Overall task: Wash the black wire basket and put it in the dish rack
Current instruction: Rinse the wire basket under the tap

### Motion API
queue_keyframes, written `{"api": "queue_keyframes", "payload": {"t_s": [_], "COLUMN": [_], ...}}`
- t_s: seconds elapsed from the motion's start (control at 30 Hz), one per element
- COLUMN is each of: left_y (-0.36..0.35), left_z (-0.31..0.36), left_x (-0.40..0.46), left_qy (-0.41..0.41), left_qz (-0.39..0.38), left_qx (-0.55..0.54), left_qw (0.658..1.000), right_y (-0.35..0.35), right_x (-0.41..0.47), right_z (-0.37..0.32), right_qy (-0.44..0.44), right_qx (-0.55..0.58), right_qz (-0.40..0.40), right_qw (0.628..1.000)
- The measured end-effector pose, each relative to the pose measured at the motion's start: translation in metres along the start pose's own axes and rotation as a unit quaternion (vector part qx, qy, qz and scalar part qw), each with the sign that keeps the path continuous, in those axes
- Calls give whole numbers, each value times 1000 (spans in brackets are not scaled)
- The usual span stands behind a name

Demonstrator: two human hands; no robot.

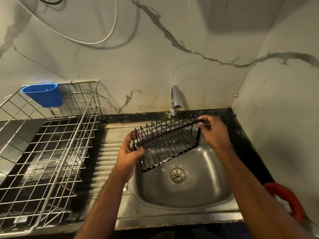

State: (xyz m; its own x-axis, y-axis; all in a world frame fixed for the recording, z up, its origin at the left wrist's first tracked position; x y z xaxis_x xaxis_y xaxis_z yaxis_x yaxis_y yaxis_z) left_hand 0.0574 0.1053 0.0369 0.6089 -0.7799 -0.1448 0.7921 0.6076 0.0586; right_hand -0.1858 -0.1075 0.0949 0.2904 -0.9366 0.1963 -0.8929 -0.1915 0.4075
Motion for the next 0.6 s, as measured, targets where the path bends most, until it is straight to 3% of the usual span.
{"api": "queue_keyframes", "payload": {"t_s": [0.6], "left_y": [8], "left_z": [-2], "left_x": [12], "left_qy": [-15], "left_qz": [5], "left_qx": [-19], "left_qw": [1000], "right_y": [-15], "right_x": [12], "right_z": [-7], "right_qy": [-22], "right_qx": [11], "right_qz": [8], "right_qw": [1000]}}
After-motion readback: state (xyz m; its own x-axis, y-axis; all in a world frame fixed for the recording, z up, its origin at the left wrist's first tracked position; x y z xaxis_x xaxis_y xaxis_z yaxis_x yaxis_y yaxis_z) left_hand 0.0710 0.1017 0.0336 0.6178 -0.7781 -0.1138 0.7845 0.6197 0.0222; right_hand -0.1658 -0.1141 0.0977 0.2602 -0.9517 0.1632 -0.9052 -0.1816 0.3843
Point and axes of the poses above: each hand's wrist, its own x-axis towards the middle knuckle, its own y-axis out of the back of the hand, z = x × y, the point moved 8 cm from there along x, towards the middle knuckle, and after that the axes turned 11 degrees about x, right-handed, at the moved point
